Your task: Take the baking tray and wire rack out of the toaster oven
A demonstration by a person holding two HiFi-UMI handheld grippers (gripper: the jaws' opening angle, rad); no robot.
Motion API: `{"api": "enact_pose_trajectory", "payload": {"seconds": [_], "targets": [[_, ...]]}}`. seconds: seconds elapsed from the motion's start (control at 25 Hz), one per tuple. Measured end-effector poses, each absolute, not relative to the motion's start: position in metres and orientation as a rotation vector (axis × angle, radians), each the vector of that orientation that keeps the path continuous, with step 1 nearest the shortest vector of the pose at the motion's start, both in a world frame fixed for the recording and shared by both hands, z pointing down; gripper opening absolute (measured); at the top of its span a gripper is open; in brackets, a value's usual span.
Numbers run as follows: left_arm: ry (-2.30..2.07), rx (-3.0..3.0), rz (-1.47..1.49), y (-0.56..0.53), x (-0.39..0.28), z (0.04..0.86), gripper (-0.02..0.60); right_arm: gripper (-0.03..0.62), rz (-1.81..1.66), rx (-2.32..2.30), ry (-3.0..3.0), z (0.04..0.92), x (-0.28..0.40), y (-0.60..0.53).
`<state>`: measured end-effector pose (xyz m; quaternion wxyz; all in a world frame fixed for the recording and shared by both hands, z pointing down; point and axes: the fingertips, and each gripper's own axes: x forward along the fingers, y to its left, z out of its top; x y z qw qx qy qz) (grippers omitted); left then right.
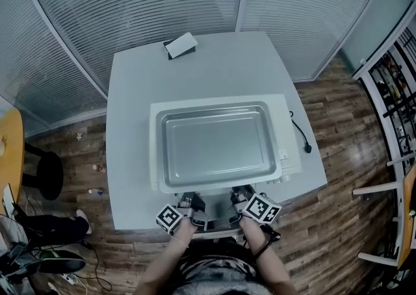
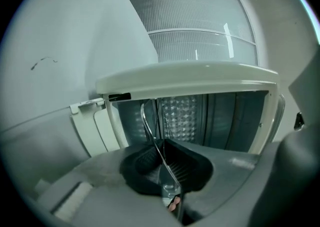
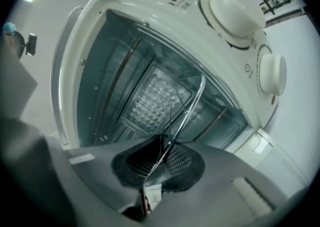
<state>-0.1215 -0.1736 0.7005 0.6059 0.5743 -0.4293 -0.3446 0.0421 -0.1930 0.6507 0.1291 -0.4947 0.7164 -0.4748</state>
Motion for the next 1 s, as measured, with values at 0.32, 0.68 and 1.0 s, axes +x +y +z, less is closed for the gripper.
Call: {"api": "enact_pose_trajectory", "payload": {"seconds": [0.32, 0.68, 1.0], "targets": [[-1.007, 1.317, -0.810, -0.152, -0.121, 0.692, 0.009, 0.017, -1.384, -1.446, 2.129, 0.647, 0.044, -0.171], [-1.019, 1.363, -0.823, -0.123, -0.117, 0.676, 0.008, 0.017, -1.388, -1.411, 2.134, 0.638, 0.050, -0.143], [-1.042, 1.368, -0.819, -0.097, -0.116, 0.669, 0.008, 0.018, -1.397, -1.355, 2.152, 0.632, 0.050, -0.118]]}}
